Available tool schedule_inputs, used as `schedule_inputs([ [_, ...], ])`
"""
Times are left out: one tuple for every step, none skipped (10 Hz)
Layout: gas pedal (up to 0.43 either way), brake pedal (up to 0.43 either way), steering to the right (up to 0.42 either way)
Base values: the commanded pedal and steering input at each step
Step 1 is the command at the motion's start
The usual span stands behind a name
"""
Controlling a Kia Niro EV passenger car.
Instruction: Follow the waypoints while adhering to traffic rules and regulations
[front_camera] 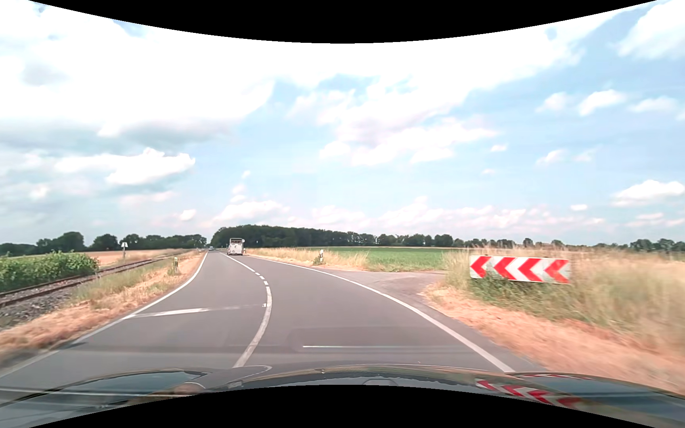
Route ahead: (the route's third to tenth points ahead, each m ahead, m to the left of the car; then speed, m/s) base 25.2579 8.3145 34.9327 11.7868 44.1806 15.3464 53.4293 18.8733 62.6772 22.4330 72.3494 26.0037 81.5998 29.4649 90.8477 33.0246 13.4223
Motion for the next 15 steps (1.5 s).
schedule_inputs([
  [0.197,0.0,-0.091],
  [0.177,0.0,-0.091],
  [0.169,0.0,-0.091],
  [0.169,0.0,-0.091],
  [0.157,0.0,-0.088],
  [0.157,0.0,-0.085],
  [0.15,0.0,-0.084],
  [0.15,0.0,-0.081],
  [0.15,0.0,-0.079],
  [0.15,0.0,-0.077],
  [0.15,0.0,-0.071],
  [0.15,0.0,-0.066],
  [0.15,0.0,-0.06],
  [0.15,0.0,-0.051],
  [0.15,0.0,-0.045],
])
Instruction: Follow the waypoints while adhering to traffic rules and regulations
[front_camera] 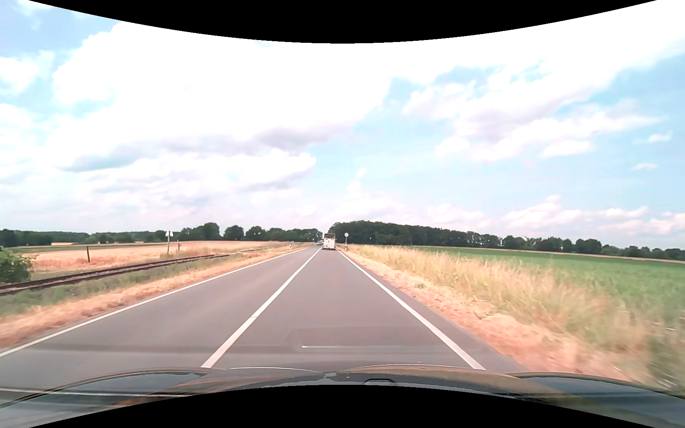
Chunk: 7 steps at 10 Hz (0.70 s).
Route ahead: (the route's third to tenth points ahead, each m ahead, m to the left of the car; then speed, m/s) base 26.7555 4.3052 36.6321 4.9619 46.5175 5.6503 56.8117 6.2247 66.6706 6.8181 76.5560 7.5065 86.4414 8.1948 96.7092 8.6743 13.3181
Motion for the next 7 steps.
schedule_inputs([
  [0.15,0.0,-0.044],
  [0.15,0.0,-0.04],
  [0.15,0.0,-0.033],
  [0.15,0.0,-0.029],
  [0.15,0.0,-0.024],
  [0.15,0.0,-0.021],
  [0.15,0.0,-0.014],
])
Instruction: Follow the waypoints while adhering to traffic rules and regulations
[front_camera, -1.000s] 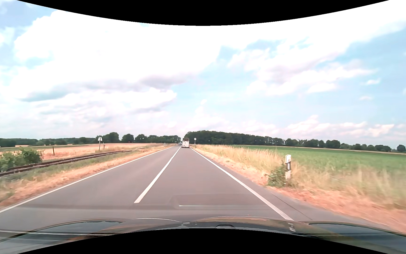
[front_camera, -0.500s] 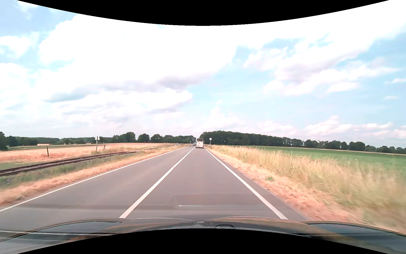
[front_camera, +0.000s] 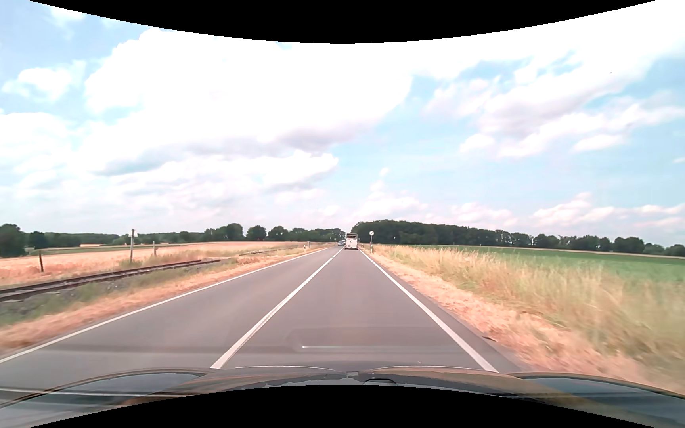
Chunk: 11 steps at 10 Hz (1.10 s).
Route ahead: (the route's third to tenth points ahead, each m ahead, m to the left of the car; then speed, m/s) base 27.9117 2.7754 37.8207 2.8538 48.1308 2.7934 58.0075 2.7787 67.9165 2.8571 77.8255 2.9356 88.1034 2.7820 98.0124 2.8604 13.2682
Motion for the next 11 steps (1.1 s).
schedule_inputs([
  [0.15,0.0,-0.012],
  [0.157,0.0,-0.012],
  [0.177,0.0,-0.01],
  [0.177,0.0,0.0],
  [0.189,0.0,0.003],
  [0.189,0.0,0.003],
  [0.189,0.0,0.003],
  [0.197,0.0,0.003],
  [0.197,0.0,0.003],
  [0.197,0.0,0.003],
  [0.197,0.0,0.003],
])
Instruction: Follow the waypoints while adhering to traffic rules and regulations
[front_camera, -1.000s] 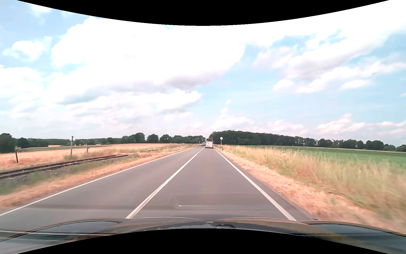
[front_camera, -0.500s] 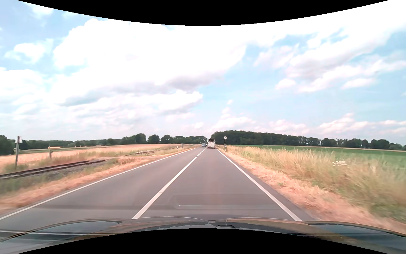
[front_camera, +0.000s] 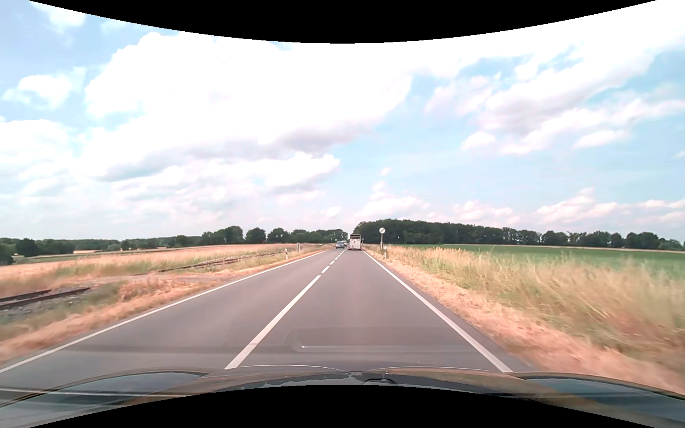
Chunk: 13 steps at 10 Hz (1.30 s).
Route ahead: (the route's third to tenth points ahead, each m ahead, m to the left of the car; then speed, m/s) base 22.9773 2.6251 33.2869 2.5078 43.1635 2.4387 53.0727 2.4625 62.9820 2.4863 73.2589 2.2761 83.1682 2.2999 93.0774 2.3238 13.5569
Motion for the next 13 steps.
schedule_inputs([
  [0.209,0.0,0.002],
  [0.22,0.0,0.002],
  [0.228,0.0,0.002],
  [0.248,0.0,0.002],
  [0.248,0.0,0.002],
  [0.248,0.0,0.001],
  [0.26,0.0,0.001],
  [0.28,0.0,0.0],
  [0.28,0.0,0.0],
  [0.287,0.0,0.0],
  [0.311,0.0,-0.001],
  [0.311,0.0,-0.002],
  [0.311,0.0,-0.004],
])
